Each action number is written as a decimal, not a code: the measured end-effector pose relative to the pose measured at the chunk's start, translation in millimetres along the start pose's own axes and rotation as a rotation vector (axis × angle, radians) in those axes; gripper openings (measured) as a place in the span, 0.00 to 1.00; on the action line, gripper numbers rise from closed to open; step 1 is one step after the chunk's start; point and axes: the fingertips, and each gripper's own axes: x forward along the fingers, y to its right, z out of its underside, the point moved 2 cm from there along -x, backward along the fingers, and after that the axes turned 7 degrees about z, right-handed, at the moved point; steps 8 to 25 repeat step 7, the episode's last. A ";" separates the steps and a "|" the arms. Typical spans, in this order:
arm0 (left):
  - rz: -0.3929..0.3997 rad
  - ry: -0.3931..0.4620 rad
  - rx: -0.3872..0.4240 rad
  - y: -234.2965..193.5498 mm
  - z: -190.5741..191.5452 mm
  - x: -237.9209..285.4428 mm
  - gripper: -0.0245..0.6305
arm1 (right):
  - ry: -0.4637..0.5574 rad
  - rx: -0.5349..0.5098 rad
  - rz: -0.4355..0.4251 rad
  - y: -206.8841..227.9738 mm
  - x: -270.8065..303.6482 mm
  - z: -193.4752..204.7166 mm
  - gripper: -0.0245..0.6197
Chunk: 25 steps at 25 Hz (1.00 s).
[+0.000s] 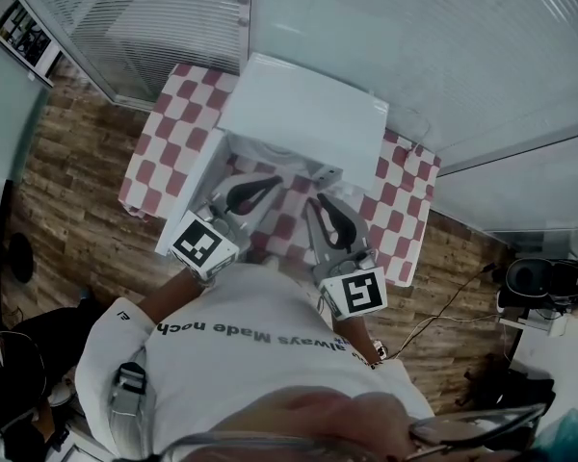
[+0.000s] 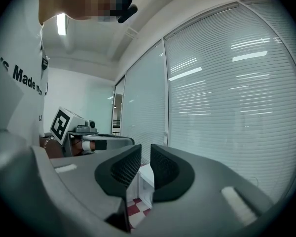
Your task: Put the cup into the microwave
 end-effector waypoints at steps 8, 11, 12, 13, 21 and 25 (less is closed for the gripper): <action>0.009 0.007 -0.007 7.6 2.1 -4.2 0.04 | 0.002 -0.003 0.008 -4.8 -5.3 -0.8 0.13; 0.009 0.007 -0.007 7.6 2.1 -4.2 0.04 | 0.002 -0.003 0.008 -4.8 -5.3 -0.8 0.13; 0.009 0.007 -0.007 7.6 2.1 -4.2 0.04 | 0.002 -0.003 0.008 -4.8 -5.3 -0.8 0.13; 0.009 0.007 -0.007 7.6 2.1 -4.2 0.04 | 0.002 -0.003 0.008 -4.8 -5.3 -0.8 0.13; 0.009 0.007 -0.007 7.6 2.1 -4.2 0.04 | 0.002 -0.003 0.008 -4.8 -5.3 -0.8 0.13; 0.009 0.007 -0.007 7.6 2.1 -4.2 0.04 | 0.002 -0.003 0.008 -4.8 -5.3 -0.8 0.13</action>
